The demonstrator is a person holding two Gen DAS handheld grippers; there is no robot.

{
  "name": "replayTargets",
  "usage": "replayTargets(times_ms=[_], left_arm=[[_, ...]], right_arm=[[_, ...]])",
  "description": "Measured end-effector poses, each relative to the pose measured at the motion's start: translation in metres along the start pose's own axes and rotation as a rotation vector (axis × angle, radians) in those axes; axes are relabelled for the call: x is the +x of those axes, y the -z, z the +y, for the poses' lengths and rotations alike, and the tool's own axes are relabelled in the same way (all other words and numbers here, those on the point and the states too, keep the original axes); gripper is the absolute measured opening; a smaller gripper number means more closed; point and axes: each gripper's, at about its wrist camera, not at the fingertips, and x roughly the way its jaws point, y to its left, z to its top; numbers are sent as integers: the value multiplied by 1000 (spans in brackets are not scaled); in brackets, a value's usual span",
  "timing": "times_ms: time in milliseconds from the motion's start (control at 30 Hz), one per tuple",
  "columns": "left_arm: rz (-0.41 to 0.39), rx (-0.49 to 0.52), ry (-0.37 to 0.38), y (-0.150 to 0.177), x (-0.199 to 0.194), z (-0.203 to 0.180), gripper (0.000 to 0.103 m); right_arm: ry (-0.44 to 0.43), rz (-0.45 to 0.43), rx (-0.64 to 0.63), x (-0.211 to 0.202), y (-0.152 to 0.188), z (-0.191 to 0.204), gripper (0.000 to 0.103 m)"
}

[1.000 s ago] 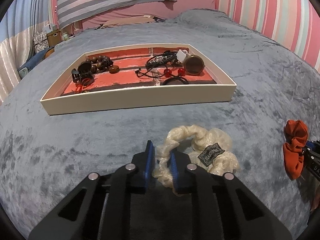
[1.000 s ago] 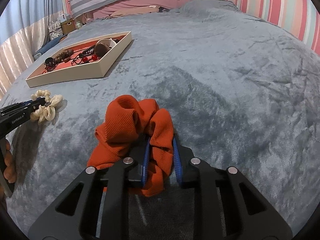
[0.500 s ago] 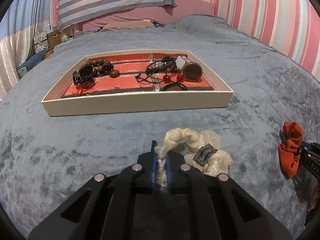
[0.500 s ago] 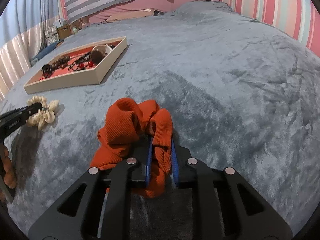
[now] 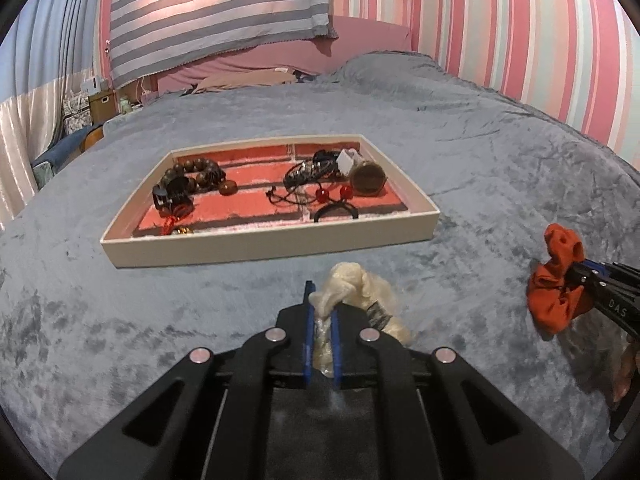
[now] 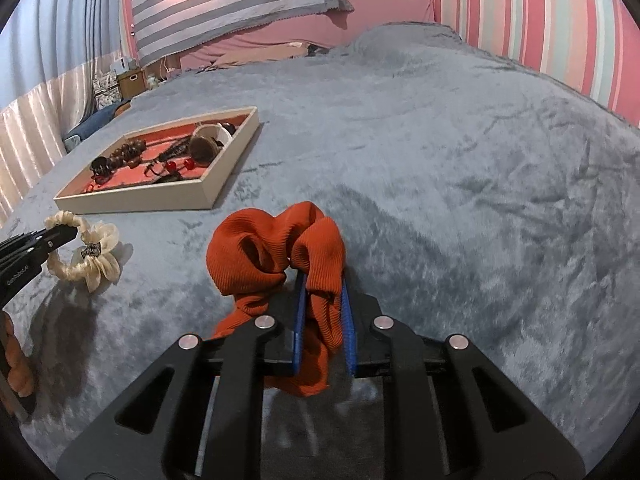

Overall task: Organize jewelry
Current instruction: 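Carry both scrunchies with both tools over the tray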

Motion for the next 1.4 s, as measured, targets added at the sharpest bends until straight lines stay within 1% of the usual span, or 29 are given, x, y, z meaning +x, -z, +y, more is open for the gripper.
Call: replayTargets(times_ms=[200,300,467,633,733,800,967,1100,1233,1267,1400], left_arm=[[-54,17,11,-22,-20,16,7],[-78,11,4,-36,-27,31,7],[-98,-23,-12,-56,-31,63,7],[-104,-25,-56,-71,-21,91,7],[-92,-26,-77,-76,-6,106,7],[-69,-39,-83,-77,10,118,7],[-17,-52,-98,-71,45,137,7],[35,-60,-109,-62,69,147,7],[56,-53,-121,-56,78,154,8],[60,-55,-122,-55,79,155,11],[84,-75,-103,-52,82,160,11]], right_arm=[[-3,-50,1,-16,-21,21,16],[-29,-68,27,-18,-34,33,16],[-67,-84,34,-5,-61,65,16],[-115,-97,37,13,-88,97,16],[-136,-97,29,30,-103,116,16],[-138,-93,20,42,-111,129,16],[-143,-49,14,77,-122,146,16],[-133,-7,16,101,-120,152,16],[-113,22,18,118,-114,154,16],[-109,29,15,121,-112,154,16],[-81,50,-5,130,-107,158,17]])
